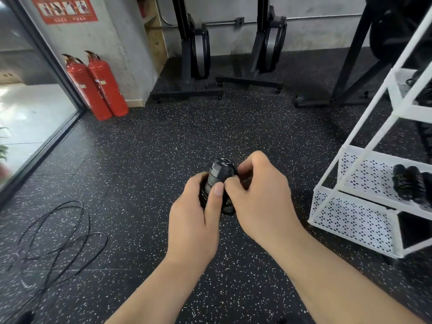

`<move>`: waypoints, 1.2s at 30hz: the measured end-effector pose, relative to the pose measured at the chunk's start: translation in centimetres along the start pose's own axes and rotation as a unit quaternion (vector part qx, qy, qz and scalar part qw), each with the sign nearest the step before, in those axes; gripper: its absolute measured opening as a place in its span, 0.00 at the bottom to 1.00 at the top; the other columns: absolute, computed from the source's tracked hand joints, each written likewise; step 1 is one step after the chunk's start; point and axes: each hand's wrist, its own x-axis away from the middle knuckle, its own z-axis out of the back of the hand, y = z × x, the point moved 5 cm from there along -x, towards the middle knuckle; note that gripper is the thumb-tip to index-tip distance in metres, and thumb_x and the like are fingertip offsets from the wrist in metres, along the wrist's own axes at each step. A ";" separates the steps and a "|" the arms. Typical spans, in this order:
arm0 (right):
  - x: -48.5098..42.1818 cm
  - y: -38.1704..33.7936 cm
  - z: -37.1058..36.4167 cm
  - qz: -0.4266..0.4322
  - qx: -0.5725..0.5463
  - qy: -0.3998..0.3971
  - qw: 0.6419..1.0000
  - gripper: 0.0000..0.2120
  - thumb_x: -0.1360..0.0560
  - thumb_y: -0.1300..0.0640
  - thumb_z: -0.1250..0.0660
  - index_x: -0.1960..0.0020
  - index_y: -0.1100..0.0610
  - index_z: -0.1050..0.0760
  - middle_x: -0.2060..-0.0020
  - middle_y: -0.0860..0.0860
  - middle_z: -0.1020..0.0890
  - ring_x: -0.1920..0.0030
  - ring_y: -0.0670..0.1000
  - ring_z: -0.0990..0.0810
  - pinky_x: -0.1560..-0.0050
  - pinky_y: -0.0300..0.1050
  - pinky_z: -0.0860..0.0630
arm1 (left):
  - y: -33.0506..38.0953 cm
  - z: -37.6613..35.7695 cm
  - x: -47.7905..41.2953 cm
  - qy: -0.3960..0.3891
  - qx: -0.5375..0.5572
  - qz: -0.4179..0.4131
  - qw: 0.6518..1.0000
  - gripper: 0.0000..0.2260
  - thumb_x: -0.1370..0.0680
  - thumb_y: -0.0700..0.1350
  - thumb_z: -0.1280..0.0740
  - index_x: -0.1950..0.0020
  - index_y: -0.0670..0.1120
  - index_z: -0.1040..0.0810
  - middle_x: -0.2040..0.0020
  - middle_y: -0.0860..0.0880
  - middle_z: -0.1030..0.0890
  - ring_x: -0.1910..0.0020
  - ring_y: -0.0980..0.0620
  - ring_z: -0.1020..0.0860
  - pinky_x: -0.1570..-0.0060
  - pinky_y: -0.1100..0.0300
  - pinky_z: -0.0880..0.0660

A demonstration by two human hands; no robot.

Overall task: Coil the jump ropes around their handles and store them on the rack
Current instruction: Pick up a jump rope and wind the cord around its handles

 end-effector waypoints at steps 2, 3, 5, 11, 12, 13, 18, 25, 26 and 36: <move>0.0 0.1 0.0 0.006 -0.007 -0.011 1.000 0.07 0.19 0.52 0.31 0.51 0.46 0.29 0.60 0.42 0.20 0.55 0.34 0.23 0.61 0.29 0.29 | 0.1 0.1 0.0 0.000 -0.001 0.002 1.000 0.22 0.18 0.68 0.46 0.33 0.59 0.26 0.54 0.64 0.17 0.52 0.64 0.19 0.60 0.68 0.27; -0.1 0.2 -0.1 0.006 -0.012 -0.023 1.000 0.07 0.19 0.52 0.31 0.51 0.46 0.29 0.59 0.42 0.20 0.55 0.35 0.23 0.62 0.30 0.28 | 0.1 0.1 0.0 -0.001 0.005 0.007 1.000 0.22 0.19 0.69 0.46 0.34 0.59 0.26 0.55 0.64 0.17 0.53 0.63 0.19 0.60 0.68 0.27; -0.3 0.5 -0.2 -0.005 -0.049 -0.056 0.997 0.06 0.18 0.50 0.30 0.50 0.44 0.27 0.57 0.42 0.18 0.57 0.39 0.20 0.59 0.34 0.25 | -0.1 0.3 -0.3 -0.007 0.033 0.021 0.999 0.21 0.19 0.69 0.47 0.38 0.58 0.25 0.55 0.63 0.17 0.57 0.61 0.19 0.62 0.65 0.26; -0.5 1.2 -0.4 -0.031 -0.107 -0.108 0.988 0.06 0.19 0.47 0.28 0.50 0.45 0.25 0.57 0.46 0.16 0.64 0.41 0.23 0.60 0.41 0.25 | -0.4 -0.1 -0.1 -0.031 0.072 0.031 0.996 0.20 0.18 0.67 0.47 0.43 0.54 0.24 0.54 0.65 0.18 0.60 0.61 0.22 0.63 0.66 0.27; -0.6 1.2 -0.3 -0.020 -0.086 -0.102 0.991 0.07 0.19 0.47 0.29 0.51 0.46 0.26 0.59 0.46 0.17 0.66 0.41 0.24 0.62 0.38 0.27 | -0.3 -0.2 -0.1 -0.031 0.068 0.025 0.997 0.22 0.18 0.68 0.47 0.42 0.54 0.24 0.53 0.66 0.18 0.58 0.61 0.21 0.61 0.67 0.27; -0.7 1.1 -0.1 -0.004 -0.059 -0.091 0.994 0.07 0.19 0.48 0.29 0.51 0.47 0.27 0.61 0.45 0.18 0.67 0.40 0.25 0.64 0.35 0.29 | -0.2 -0.2 0.0 -0.029 0.062 0.017 0.997 0.24 0.18 0.71 0.48 0.39 0.55 0.24 0.50 0.66 0.18 0.56 0.61 0.20 0.60 0.68 0.27; -0.6 0.1 0.4 0.047 0.015 -0.023 0.999 0.10 0.20 0.48 0.29 0.52 0.47 0.30 0.63 0.44 0.20 0.62 0.41 0.22 0.63 0.35 0.27 | 0.5 -0.2 0.1 -0.003 0.059 -0.003 0.998 0.31 0.22 0.78 0.50 0.35 0.58 0.24 0.47 0.67 0.18 0.52 0.62 0.18 0.58 0.69 0.26; -0.4 -0.1 0.8 0.060 0.012 -0.013 0.998 0.11 0.20 0.50 0.28 0.54 0.48 0.30 0.64 0.45 0.20 0.62 0.43 0.21 0.63 0.36 0.26 | 0.7 -0.1 0.1 -0.013 0.051 0.001 0.999 0.25 0.20 0.75 0.48 0.35 0.61 0.26 0.46 0.69 0.19 0.50 0.64 0.19 0.57 0.72 0.27; -0.3 0.0 0.8 0.051 0.003 -0.012 0.999 0.11 0.20 0.50 0.28 0.54 0.48 0.30 0.64 0.45 0.20 0.61 0.43 0.21 0.62 0.36 0.25 | 0.6 -0.1 0.1 -0.015 0.050 0.002 0.999 0.23 0.19 0.74 0.48 0.35 0.62 0.26 0.46 0.70 0.19 0.50 0.64 0.19 0.57 0.72 0.27; 1.1 0.8 0.4 -0.017 -0.133 0.085 0.987 0.09 0.24 0.53 0.23 0.53 0.44 0.23 0.58 0.38 0.16 0.58 0.42 0.16 0.56 0.43 0.19 | 0.8 -0.3 0.0 -0.019 0.079 0.007 0.997 0.21 0.17 0.68 0.45 0.37 0.56 0.23 0.48 0.66 0.17 0.53 0.61 0.18 0.58 0.69 0.26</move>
